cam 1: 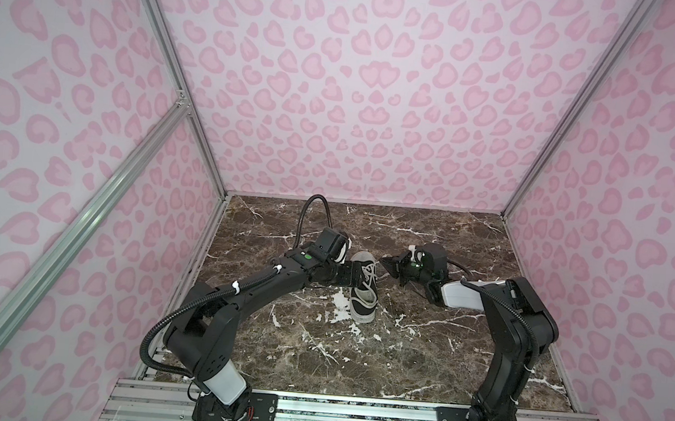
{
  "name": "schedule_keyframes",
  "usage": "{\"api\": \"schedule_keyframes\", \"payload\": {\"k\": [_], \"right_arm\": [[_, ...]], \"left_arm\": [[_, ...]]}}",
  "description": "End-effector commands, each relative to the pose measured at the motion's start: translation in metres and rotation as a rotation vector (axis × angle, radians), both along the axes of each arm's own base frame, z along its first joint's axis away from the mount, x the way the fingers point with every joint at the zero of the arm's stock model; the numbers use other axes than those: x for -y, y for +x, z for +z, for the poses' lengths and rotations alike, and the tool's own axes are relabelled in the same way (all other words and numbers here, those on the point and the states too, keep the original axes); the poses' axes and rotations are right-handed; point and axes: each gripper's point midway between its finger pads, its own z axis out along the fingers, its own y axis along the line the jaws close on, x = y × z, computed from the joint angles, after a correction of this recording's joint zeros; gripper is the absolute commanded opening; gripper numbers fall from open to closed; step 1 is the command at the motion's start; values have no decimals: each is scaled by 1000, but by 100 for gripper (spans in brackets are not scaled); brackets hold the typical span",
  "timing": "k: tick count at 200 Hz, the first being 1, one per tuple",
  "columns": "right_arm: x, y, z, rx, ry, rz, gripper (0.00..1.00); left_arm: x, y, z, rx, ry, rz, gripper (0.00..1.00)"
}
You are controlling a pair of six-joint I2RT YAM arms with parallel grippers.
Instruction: Tie the shoes
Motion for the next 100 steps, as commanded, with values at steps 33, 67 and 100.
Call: {"api": "schedule_keyframes", "payload": {"k": [33,67,100], "right_arm": [[-11,-12,-10,-35,-9,59,2],[-10,-18,-24,-75,-76,103,3],[-10,-24,-28,-91,-92,124,3]], "left_arm": [[12,4,2,5,-48,-11,73],[16,5,0,0,-56,-8,71],[20,6,-4,-6,-60,-10,70]]}}
